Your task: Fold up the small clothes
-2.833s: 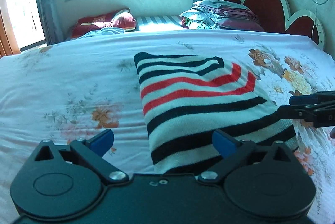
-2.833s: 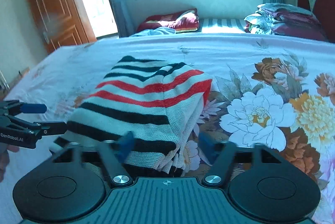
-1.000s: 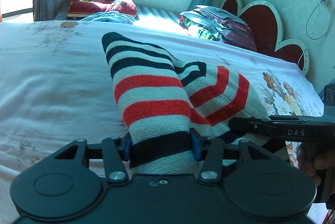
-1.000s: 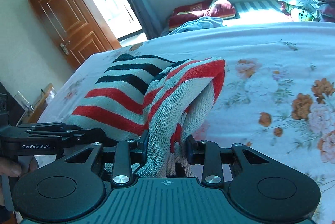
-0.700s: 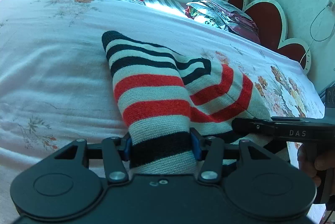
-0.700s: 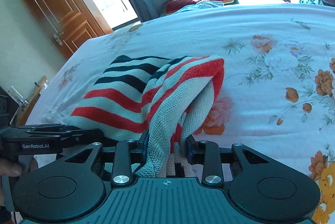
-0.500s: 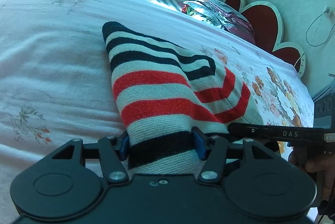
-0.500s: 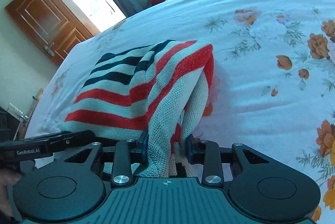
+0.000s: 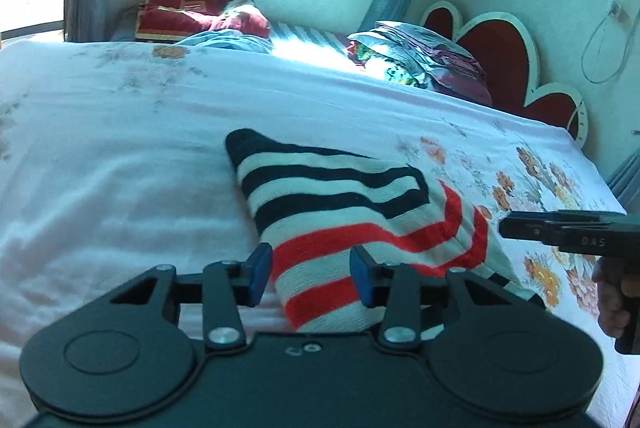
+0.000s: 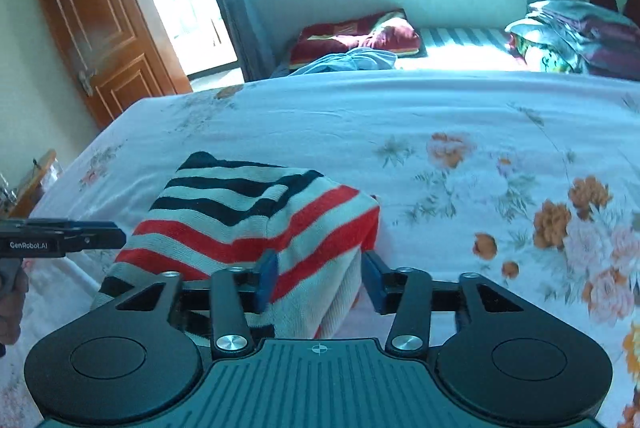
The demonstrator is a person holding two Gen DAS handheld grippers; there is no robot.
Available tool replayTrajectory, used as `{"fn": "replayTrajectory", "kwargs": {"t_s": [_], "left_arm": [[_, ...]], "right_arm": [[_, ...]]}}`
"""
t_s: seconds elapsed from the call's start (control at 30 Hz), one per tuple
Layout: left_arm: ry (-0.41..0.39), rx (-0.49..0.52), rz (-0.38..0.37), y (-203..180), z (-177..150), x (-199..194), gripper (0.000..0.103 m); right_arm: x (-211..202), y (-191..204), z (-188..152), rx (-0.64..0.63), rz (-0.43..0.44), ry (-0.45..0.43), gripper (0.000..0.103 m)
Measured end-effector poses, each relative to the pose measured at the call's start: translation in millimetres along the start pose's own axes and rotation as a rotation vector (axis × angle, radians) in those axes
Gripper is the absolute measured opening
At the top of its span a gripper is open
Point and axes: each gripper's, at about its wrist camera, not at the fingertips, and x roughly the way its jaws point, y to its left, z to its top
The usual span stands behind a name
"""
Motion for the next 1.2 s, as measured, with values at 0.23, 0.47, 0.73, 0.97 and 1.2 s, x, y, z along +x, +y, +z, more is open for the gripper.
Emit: {"fn": "replayTrajectory", "kwargs": {"t_s": [0.23,0.47,0.73,0.97,1.2], "left_arm": [[0.088,0.119,0.009,-24,0,41,0.029],[0.085,0.212,0.112,-45,-10,48,0.029],[0.040,0.259,0.170,-62,-16,11,0.027],[0.025,0.260,0.192,-77,-43,-13,0.027],[0.007,0.277,0.225,-86,-85,-38,0.026]], "right_arm": [[51,20,-7,-0.179,-0.088,0.136,0.014],[51,12,-16,-0.155,-0.114,0.141,0.014],[-2,42,-14,-0.216,-0.075,0.050,0.014],[-16,65,-44,-0.300,-0.046,0.106,0.014],[-15,52,-75,-0.306,-0.101,0.140,0.014]]}}
